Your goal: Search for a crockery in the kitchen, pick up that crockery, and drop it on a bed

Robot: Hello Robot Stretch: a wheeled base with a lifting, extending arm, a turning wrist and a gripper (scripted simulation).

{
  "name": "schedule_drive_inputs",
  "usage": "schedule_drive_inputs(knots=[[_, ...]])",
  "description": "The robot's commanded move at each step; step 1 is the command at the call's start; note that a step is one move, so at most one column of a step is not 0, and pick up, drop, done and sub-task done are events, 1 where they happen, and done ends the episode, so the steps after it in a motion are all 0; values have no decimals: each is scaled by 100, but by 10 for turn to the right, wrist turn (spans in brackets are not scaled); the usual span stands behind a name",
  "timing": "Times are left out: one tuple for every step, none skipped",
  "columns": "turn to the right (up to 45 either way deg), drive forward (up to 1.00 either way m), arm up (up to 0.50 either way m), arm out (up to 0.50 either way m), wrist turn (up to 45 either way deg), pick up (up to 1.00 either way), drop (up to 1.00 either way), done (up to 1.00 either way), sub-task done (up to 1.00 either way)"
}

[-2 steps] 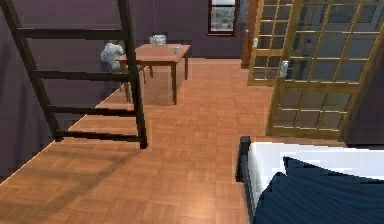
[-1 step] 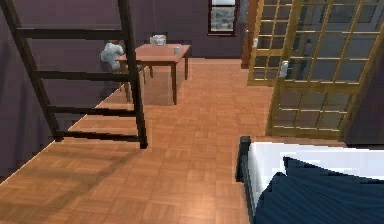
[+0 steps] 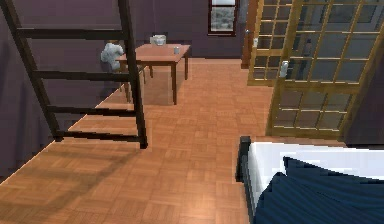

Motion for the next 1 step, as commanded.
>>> schedule_drive_inputs(knots=[[0,0,0,0,0,0,100,0,0]])
